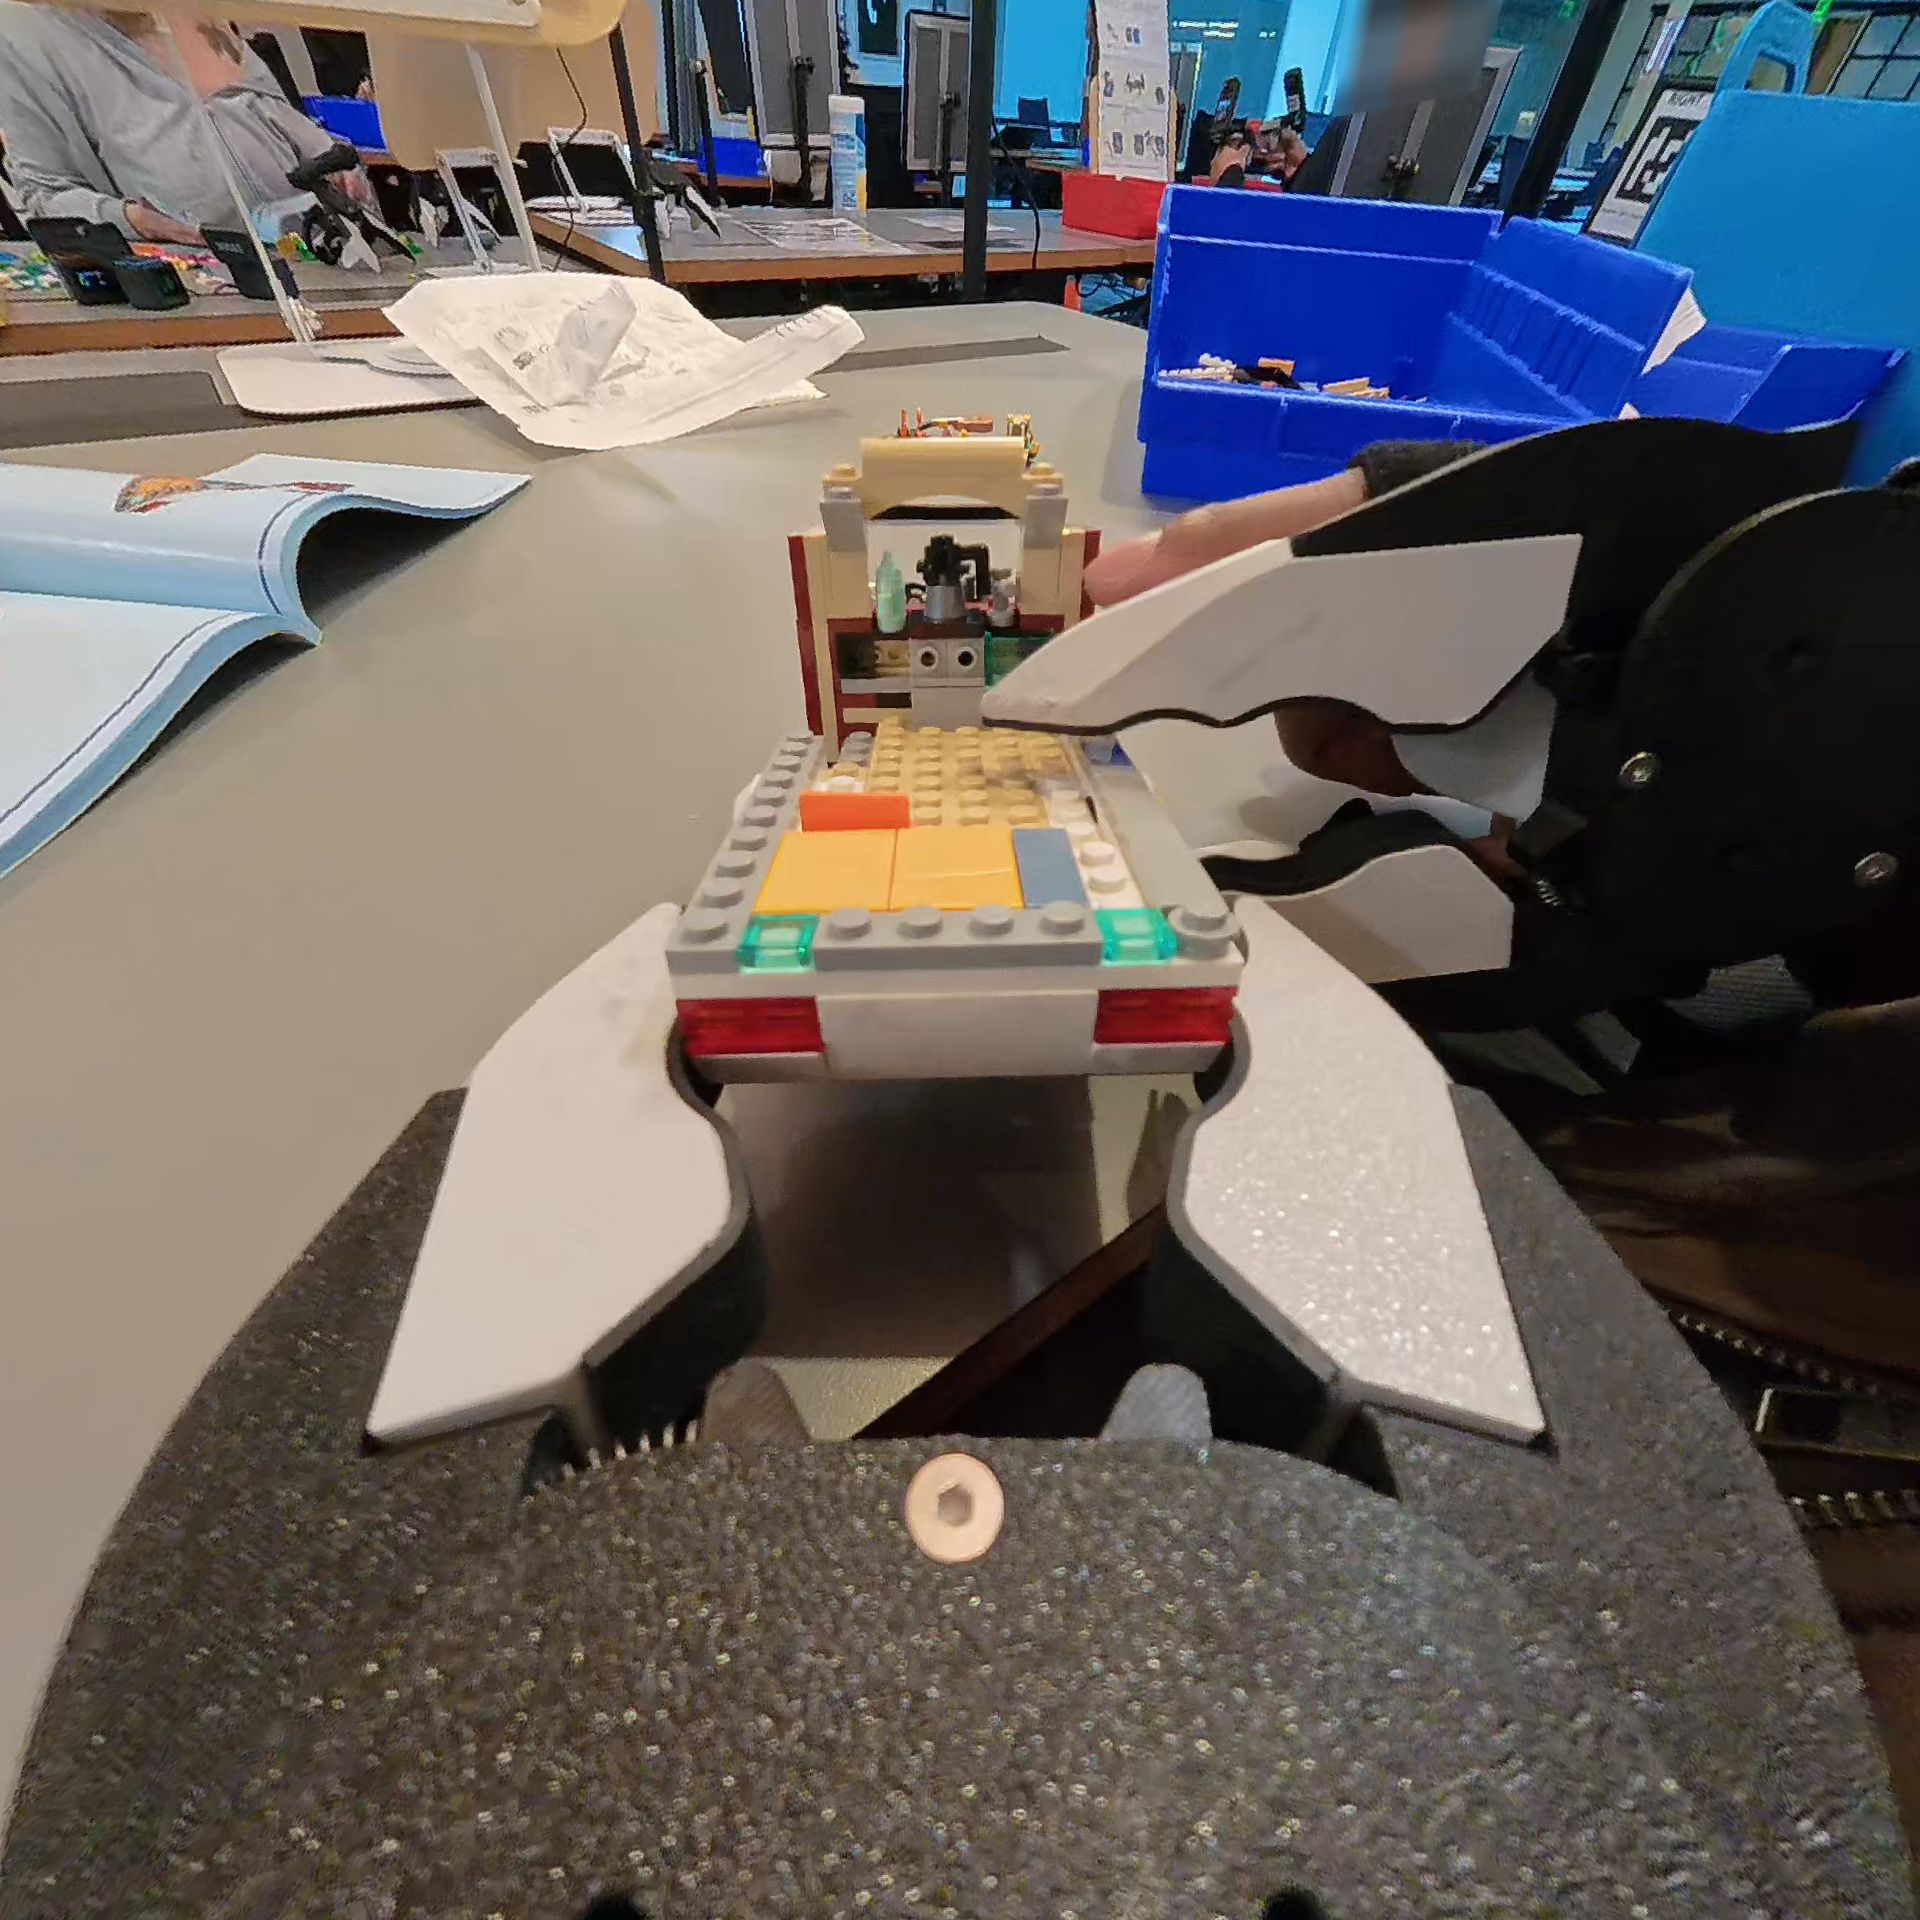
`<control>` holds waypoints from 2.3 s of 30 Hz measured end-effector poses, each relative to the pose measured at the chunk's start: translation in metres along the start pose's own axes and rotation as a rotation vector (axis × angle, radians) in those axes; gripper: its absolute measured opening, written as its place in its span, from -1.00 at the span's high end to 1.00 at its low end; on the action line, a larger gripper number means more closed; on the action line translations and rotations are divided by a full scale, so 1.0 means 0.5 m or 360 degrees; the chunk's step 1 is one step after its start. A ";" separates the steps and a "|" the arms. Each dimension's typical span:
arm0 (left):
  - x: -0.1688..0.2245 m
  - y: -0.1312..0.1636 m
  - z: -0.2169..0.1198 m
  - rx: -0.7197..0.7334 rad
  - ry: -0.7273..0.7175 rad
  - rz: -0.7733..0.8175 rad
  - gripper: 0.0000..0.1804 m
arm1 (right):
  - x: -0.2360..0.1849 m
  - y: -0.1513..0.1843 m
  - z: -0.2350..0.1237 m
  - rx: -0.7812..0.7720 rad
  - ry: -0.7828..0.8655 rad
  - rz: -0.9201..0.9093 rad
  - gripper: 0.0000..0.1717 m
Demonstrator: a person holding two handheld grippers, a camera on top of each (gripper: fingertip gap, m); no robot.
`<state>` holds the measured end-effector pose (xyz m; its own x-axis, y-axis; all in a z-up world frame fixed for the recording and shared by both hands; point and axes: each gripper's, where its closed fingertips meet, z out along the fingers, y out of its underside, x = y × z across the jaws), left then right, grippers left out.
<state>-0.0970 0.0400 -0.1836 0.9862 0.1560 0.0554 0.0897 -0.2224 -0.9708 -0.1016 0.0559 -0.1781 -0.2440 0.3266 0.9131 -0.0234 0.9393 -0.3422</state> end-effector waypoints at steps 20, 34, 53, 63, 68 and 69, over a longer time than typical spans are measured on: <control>-0.005 -0.013 -0.006 0.0077 0.0062 -0.0123 -0.02 | 0.011 0.007 0.032 -0.0087 0.0074 -0.0154 0.65; 0.016 -0.005 0.003 -0.0017 0.0203 0.0039 -0.02 | 0.028 0.010 0.012 -0.0121 0.0236 -0.0410 0.66; 0.036 -0.068 -0.051 -0.0090 0.0760 0.0595 -0.19 | 0.062 0.057 -0.044 -0.0110 0.0351 -0.0449 0.67; 0.062 -0.087 -0.046 -0.0250 0.0914 0.1681 0.12 | 0.065 0.050 -0.052 -0.0039 0.0382 -0.0577 0.66; 0.062 -0.066 -0.038 -0.0502 0.1123 0.1838 0.18 | 0.066 0.046 -0.054 -0.0020 0.0402 -0.0594 0.67; 0.060 -0.062 -0.033 -0.0543 0.1138 0.1868 0.20 | 0.067 0.045 -0.054 -0.0018 0.0405 -0.0595 0.67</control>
<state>-0.0679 0.0356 -0.1479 0.3578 -0.7702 -0.5281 -0.8920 -0.1144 -0.4374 -0.0840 0.0909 -0.1495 0.0252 -0.0212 0.9995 -0.0539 0.9983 0.0225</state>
